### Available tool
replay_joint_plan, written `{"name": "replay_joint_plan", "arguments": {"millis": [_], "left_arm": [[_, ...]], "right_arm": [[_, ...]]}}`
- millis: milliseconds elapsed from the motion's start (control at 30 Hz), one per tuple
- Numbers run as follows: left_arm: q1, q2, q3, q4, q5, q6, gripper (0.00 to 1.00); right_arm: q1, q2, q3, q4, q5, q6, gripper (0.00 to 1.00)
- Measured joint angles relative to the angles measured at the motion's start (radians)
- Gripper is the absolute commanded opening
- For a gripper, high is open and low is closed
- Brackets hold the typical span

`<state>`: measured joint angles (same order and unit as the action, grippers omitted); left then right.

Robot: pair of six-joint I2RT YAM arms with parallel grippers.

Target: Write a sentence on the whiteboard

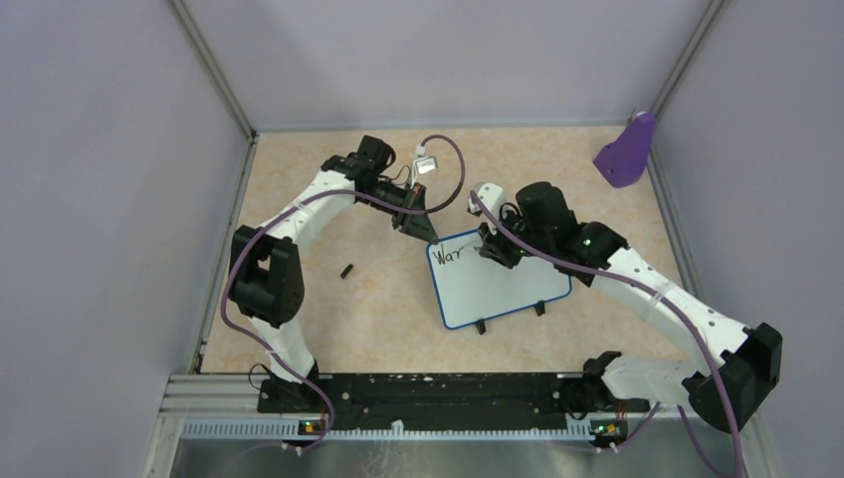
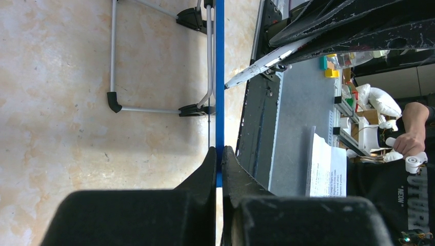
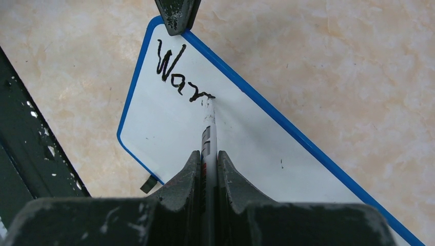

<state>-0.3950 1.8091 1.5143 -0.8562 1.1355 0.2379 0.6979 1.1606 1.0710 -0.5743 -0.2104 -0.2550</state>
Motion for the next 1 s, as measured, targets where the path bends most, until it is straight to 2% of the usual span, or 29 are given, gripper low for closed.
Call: {"name": "replay_joint_plan", "arguments": {"millis": [1000], "left_arm": [[0.000,0.000,0.000,0.003,-0.006,0.000,0.00]], "right_arm": [[0.000,-0.011,-0.033,-0.014,-0.003,0.004,0.00]]}}
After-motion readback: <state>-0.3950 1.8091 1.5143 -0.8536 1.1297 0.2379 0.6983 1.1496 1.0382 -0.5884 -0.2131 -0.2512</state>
